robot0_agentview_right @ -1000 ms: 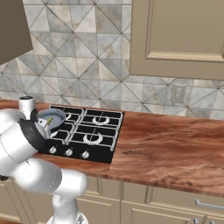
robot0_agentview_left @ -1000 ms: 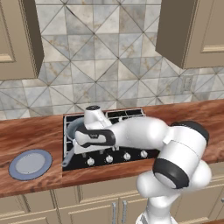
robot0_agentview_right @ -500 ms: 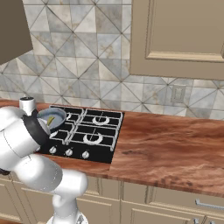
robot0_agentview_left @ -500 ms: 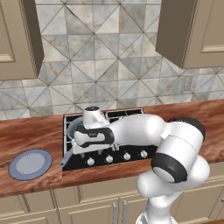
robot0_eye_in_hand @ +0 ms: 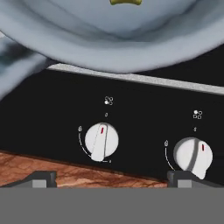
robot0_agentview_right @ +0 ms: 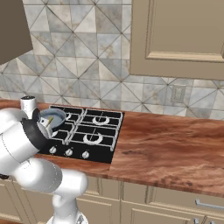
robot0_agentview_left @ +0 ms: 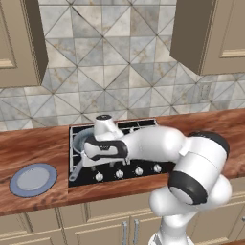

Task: Pick up the butter stick and place it in the pan. Then turn on the burner for the pan.

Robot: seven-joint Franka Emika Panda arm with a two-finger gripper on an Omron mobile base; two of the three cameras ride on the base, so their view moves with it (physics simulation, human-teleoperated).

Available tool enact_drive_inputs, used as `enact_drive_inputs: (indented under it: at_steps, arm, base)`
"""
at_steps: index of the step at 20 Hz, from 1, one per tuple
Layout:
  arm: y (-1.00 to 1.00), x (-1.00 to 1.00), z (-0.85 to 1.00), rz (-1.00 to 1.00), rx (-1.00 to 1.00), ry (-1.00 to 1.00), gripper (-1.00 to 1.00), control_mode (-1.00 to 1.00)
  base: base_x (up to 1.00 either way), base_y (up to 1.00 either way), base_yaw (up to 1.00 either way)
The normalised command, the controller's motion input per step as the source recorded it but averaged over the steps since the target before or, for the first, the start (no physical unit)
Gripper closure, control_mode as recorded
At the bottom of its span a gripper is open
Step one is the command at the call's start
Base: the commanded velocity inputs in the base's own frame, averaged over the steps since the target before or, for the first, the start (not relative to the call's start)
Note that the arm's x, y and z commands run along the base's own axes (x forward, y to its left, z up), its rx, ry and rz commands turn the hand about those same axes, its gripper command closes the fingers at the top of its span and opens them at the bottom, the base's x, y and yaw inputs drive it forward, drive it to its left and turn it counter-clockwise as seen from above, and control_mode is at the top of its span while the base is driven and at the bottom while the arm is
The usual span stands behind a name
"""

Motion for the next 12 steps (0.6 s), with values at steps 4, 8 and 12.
enact_drive_inputs:
  at_steps: [4,8,12]
  arm:
    - [-0.27,-0.16,0.00,0.00,0.00,-0.04,-1.00,-1.00]
    - [-0.27,-0.17,0.00,0.00,0.00,-0.03,-1.00,-1.00]
    - [-0.21,-0.06,0.00,0.00,0.00,-0.01,-1.00,-1.00]
  base:
    - [0.00,0.00,0.00]
    - [0.00,0.00,0.00]
    - [0.00,0.00,0.00]
